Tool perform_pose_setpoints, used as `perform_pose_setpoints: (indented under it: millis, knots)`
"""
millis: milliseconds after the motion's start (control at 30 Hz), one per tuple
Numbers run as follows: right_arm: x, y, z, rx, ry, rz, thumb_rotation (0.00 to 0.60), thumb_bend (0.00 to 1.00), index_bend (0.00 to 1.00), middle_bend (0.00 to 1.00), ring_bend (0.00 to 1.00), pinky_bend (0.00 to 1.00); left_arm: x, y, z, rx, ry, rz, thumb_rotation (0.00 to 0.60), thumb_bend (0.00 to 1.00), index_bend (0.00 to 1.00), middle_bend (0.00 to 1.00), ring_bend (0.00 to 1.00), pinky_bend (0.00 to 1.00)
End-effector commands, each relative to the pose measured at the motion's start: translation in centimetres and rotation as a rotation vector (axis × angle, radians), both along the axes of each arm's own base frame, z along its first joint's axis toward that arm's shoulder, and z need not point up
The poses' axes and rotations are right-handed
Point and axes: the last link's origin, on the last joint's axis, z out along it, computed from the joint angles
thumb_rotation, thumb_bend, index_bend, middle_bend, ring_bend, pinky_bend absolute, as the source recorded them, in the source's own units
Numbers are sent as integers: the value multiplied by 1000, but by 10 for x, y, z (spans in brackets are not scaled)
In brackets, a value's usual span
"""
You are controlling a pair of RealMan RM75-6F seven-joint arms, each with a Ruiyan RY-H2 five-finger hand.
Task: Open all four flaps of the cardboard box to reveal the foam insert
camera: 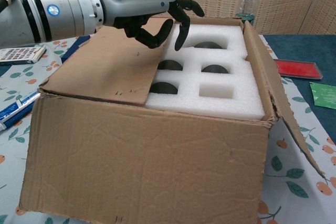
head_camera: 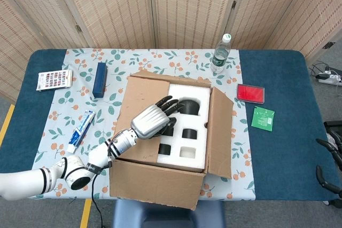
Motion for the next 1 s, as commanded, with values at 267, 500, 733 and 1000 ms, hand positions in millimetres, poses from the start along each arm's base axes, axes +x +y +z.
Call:
perform_pose_setpoints:
  millis: [267, 500, 733, 1000]
  knots:
    - [-4, 3, 4, -41, 26, -21, 455, 611, 144, 0, 0, 0, -5, 5, -15, 53, 74, -24, 600, 959, 564, 96, 0, 0]
    - [-3, 2, 1, -9, 9, -19, 454, 611, 144, 0, 0, 0, -10, 12, -13, 94, 97, -14, 600, 962, 570, 97, 0, 0]
    - [-2, 0, -1, 20, -3, -20, 454, 611, 144, 0, 0, 0, -16, 15, -10, 171, 146, -41, 600, 971, 597, 109, 0, 0]
    - [-2, -1, -2, 32, -4, -27, 451, 611, 144, 0, 0, 0, -23, 12, -12, 295, 213, -98, 600, 978, 615, 118, 0, 0]
